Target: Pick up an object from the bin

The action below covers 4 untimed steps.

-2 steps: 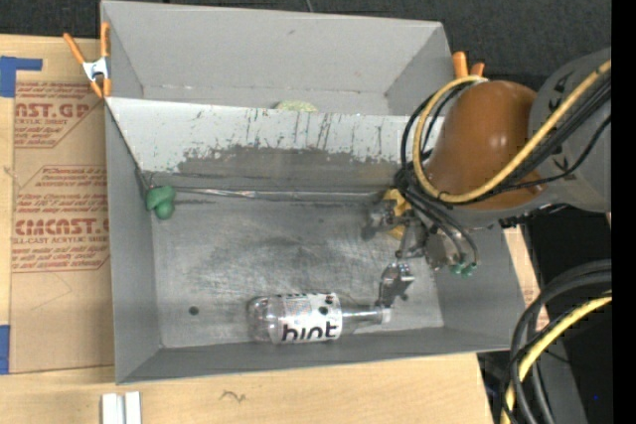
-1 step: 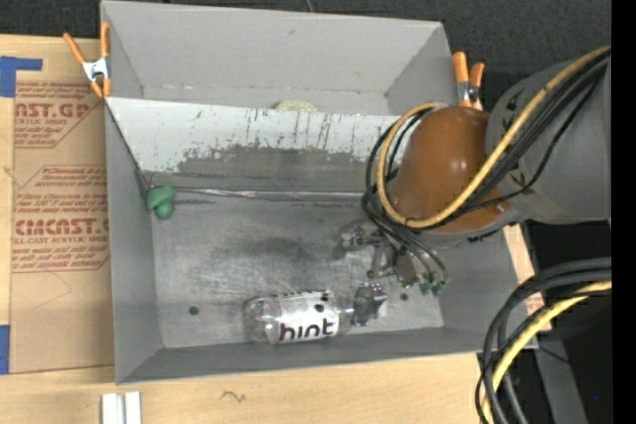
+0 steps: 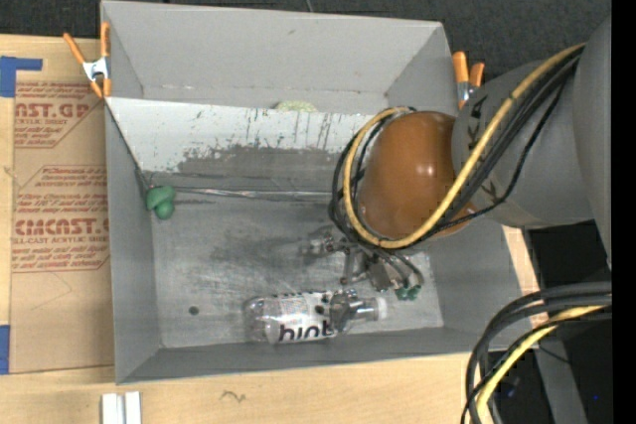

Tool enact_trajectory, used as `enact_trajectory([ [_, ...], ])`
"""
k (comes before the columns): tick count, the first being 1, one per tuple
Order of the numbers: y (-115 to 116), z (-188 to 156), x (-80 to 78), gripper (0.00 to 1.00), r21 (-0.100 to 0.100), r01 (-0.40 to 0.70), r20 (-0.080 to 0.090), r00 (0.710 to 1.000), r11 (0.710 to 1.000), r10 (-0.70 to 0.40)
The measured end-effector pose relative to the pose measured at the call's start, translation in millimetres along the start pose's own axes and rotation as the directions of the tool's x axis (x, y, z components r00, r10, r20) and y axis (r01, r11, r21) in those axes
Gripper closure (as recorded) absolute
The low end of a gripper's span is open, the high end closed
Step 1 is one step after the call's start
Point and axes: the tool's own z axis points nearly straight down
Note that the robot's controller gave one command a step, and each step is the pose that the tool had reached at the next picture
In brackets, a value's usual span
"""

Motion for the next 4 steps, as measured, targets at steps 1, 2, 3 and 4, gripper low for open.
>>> enact_trajectory([
  [1, 34.0, 58.6, -6.6, 0.00, 0.000, 0.056, 0.009, 0.998, 0.998, -0.056],
  [2, 31.7, 49.7, -6.3, 1.00, 0.000, 0.059, 0.007, 0.998, 0.998, -0.059],
  [3, 31.7, 49.7, -6.3, 1.00, 0.000, 0.059, 0.007, 0.998, 0.998, -0.059],
  [4, 32.0, 47.3, -5.6, 1.00, -0.001, 0.059, 0.004, 0.998, 0.998, -0.059],
])
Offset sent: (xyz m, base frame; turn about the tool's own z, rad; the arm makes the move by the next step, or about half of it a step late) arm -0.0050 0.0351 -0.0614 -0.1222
